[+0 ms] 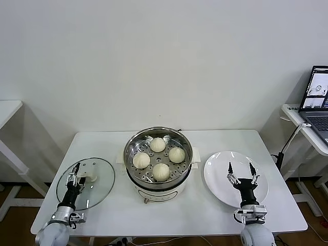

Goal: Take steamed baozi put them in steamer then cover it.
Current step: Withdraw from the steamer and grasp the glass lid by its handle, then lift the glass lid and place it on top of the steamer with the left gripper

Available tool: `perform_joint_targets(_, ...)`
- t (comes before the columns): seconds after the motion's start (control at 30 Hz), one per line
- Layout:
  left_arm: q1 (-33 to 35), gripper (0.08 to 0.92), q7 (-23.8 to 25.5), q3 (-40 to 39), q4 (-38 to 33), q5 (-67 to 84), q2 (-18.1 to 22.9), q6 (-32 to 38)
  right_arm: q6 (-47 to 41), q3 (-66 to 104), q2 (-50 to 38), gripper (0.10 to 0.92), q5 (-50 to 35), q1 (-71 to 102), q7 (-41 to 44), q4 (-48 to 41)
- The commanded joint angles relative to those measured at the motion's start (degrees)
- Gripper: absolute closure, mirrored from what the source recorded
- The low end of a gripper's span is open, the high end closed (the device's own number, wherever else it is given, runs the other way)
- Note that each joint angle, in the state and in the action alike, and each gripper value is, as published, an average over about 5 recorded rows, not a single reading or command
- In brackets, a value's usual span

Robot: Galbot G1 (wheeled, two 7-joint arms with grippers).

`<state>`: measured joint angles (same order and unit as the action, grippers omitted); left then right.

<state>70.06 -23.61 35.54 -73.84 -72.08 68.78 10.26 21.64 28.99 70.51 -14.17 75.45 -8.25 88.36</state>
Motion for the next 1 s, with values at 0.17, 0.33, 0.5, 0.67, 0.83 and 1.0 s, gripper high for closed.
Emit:
perform_joint_targets(0.17,-1.30,0.268,1.26,-0.20,2.57,-0.38,0.00,0.03,0.08,0.15,0.23,0.203,0.66,-0.17,-0.12,0.12)
perform_joint_targets(0.33,-1.45,0.416,1.31,-0.23,3.25,-0.43,0.18,0.47,0.07,0.20,0.24,0.203,0.81,-0.36,-0.23,0.18)
perform_joint_targets(0.5,-1.82,0.555,1.23,-0.12,4.17,-0.48,0.51,0.75,0.11,0.26,0.24,0.203,0.94,-0.29,-0.26,0.38)
perform_joint_targets(0.67,-1.76,0.702,1.12,0.28,3.85,-0.45,0.69,1.12,0.28,0.32,0.34,0.203,1.19,-0.15,-0.23,0.46)
perform_joint_targets(0.83,-0.73,0.807,0.61,1.39,0.01,0.08,0.60,1.63,0.45,0.25,0.76,0.203,1.59,-0.12,-0.18,0.43)
perform_joint_targets(1.0,2.32,0.811,0.63,3.25,-9.50,3.13,-0.72,0.55,0.63,0.22,1.07,0.203,1.84,-0.18,-0.13,0.25)
